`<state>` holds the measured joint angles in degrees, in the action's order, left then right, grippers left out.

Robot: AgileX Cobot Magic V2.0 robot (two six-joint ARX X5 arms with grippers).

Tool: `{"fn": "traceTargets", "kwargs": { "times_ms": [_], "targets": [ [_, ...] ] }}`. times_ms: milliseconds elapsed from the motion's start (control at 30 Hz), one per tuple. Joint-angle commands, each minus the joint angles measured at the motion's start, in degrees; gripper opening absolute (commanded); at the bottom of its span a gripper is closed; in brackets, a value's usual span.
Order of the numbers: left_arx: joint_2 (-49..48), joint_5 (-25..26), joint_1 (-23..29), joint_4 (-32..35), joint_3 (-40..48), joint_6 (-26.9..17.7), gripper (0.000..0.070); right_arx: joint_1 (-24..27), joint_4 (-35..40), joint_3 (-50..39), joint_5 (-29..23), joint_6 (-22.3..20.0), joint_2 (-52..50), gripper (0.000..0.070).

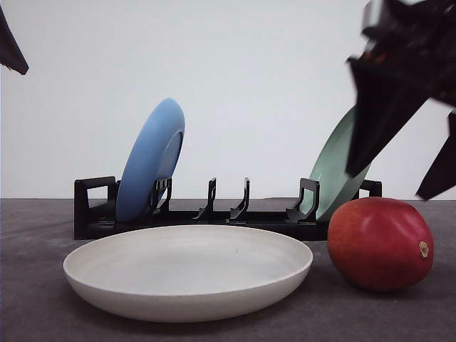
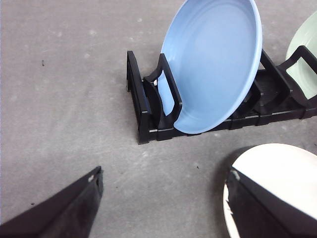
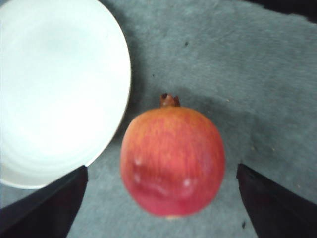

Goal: Place pomegranate in white plate

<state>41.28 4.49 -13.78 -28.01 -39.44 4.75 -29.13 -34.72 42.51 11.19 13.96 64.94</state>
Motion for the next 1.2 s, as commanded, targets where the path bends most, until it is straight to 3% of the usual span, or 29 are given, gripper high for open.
{"fn": "traceTargets", "kwargs": {
  "times_ms": [0,433,600,900,1033,1167],
  "targets": [
    [0.3,0.1,-0.1,0.5,-0.6,0.4,0.0471,-0.8,1.1,1.1,-0.8,0.6,2.4,0.0628],
    [0.3,0.1,-0.1,0.5,-0.6,0.3,0.047,-1.6,4.4,1.1,-2.2,0.7,12.8,0.0608],
    [0.3,0.1,-0.1,0.5,-0.6,0.3,0.047,-1.6,3.3,1.1,-2.0,0.8,13.0,0.0452],
    [0.3,0.0,-0.1,0.5,-0.6,0.3,0.047,-2.0,-8.2,9.5,-2.2,-4.3,13.2,0.0447],
    [0.3,0.1,-0.1,0.5,-0.6,0.3,0.0471,-4.6,-13.2,16.4,-2.2,-6.4,15.3,0.0447],
    [0.3,0.1,-0.1,0.5,-0.6,0.3,0.0471,-8.5,-13.6,22.0,-2.2,-7.4,19.2,0.0447]
  ]
}}
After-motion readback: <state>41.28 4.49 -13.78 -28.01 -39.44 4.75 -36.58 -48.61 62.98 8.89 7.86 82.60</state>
